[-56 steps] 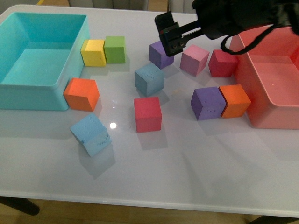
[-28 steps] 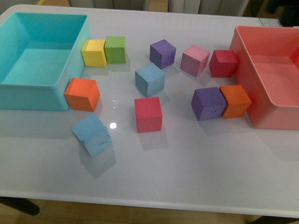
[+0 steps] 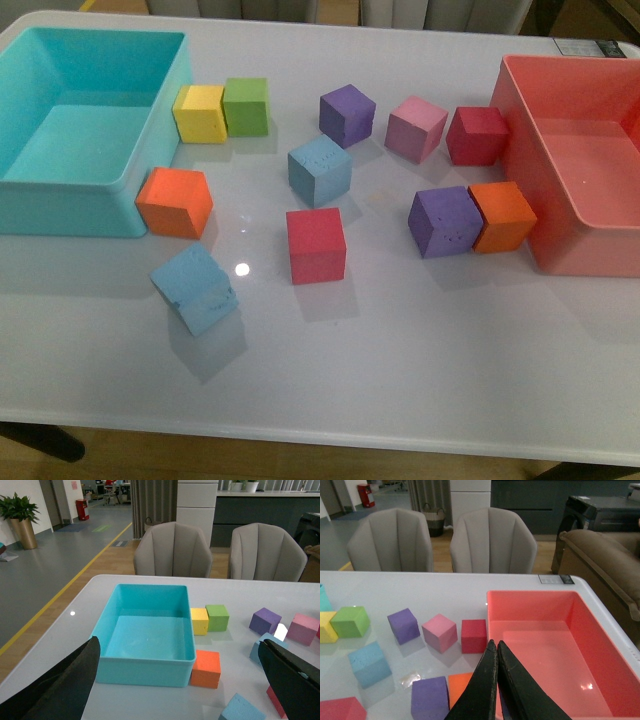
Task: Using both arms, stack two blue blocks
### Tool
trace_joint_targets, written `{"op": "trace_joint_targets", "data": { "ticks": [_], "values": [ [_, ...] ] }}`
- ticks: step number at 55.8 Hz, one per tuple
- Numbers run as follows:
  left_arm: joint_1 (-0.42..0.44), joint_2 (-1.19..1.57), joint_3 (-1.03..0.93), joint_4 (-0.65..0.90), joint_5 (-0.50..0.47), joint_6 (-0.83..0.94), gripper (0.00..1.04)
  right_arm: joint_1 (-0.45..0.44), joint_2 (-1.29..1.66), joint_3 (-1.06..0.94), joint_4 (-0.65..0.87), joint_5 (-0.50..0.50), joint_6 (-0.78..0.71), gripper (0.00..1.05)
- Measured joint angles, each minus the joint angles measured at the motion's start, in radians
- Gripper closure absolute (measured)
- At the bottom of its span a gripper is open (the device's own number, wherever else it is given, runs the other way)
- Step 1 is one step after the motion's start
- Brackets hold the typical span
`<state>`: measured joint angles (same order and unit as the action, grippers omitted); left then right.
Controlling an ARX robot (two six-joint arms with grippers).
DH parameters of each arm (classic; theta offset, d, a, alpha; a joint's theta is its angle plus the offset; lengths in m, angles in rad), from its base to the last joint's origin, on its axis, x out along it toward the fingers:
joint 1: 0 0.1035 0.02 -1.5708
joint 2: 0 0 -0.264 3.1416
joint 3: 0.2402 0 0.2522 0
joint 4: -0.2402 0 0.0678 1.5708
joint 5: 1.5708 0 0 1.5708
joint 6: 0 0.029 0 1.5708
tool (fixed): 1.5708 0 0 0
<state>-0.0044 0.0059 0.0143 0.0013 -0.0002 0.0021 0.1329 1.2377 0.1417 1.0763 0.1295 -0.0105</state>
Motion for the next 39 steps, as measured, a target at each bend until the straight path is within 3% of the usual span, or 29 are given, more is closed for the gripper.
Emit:
{"op": "trace_joint_targets", "data": {
  "ticks": [13, 18, 39],
  "values": [
    [0.0, 0.0, 0.0, 0.0, 0.0, 0.0, 0.09, -0.047, -0.218, -0.077, -0.14, -0.048, 0.0, 1.03],
    [0.0, 0.0, 0.0, 0.0, 0.0, 0.0, 0.09, -0.108, -0.296, -0.095, -0.199, -0.122, 0.0, 1.03],
    [0.0, 0.0, 0.0, 0.0, 0.0, 0.0, 0.09, -0.13, -0.585, -0.125, -0.442, -0.128, 0.0, 1.03]
  ]
}}
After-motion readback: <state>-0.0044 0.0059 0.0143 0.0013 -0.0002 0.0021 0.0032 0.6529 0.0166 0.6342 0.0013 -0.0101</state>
